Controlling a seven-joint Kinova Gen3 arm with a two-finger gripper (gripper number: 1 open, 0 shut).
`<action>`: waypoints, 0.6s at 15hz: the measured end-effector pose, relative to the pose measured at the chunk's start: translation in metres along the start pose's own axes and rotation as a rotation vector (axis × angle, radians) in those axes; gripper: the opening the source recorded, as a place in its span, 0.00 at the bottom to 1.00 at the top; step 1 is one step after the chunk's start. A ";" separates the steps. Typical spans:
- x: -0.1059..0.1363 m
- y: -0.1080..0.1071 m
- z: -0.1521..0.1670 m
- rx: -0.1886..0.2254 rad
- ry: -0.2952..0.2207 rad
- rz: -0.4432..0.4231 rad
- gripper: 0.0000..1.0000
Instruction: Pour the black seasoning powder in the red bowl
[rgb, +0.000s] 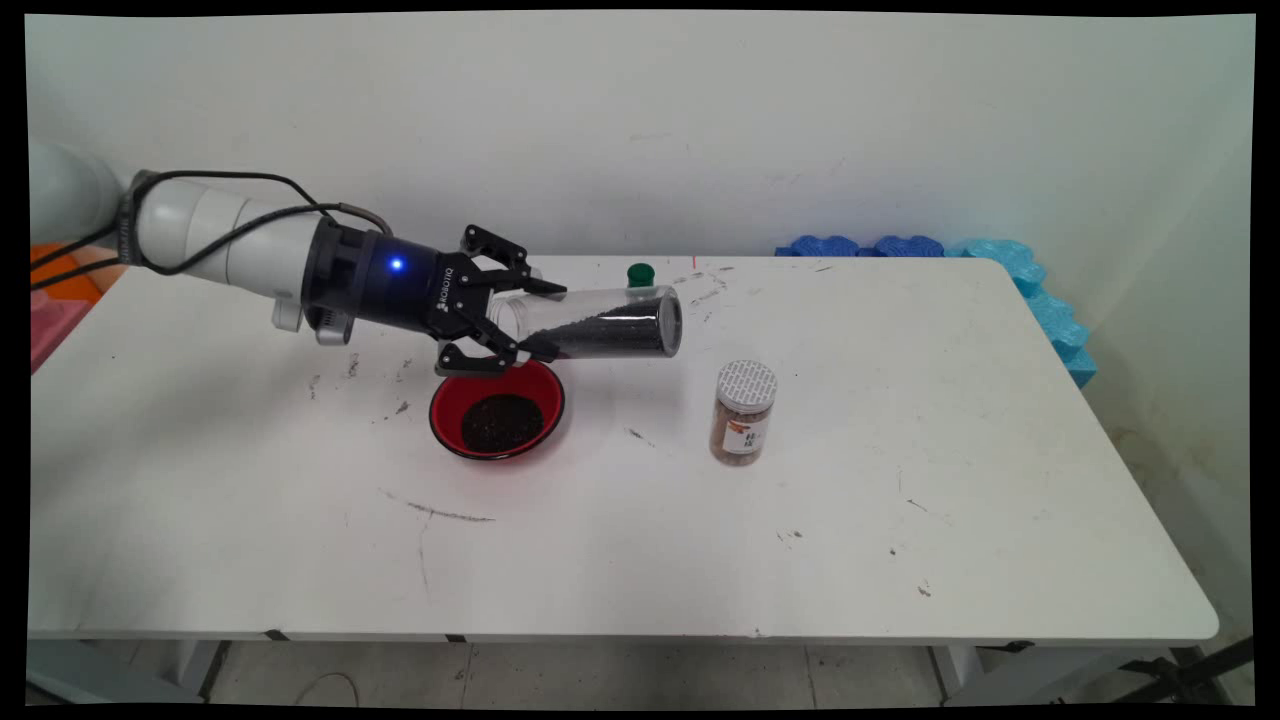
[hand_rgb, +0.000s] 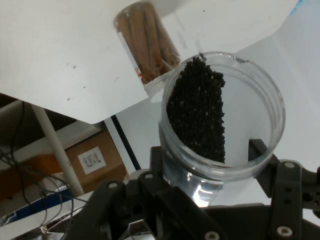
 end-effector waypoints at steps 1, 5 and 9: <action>0.000 0.000 0.000 -0.003 -0.001 -0.009 0.00; 0.000 0.001 0.000 -0.017 -0.004 -0.043 0.00; 0.000 0.001 -0.001 -0.032 -0.008 -0.078 0.00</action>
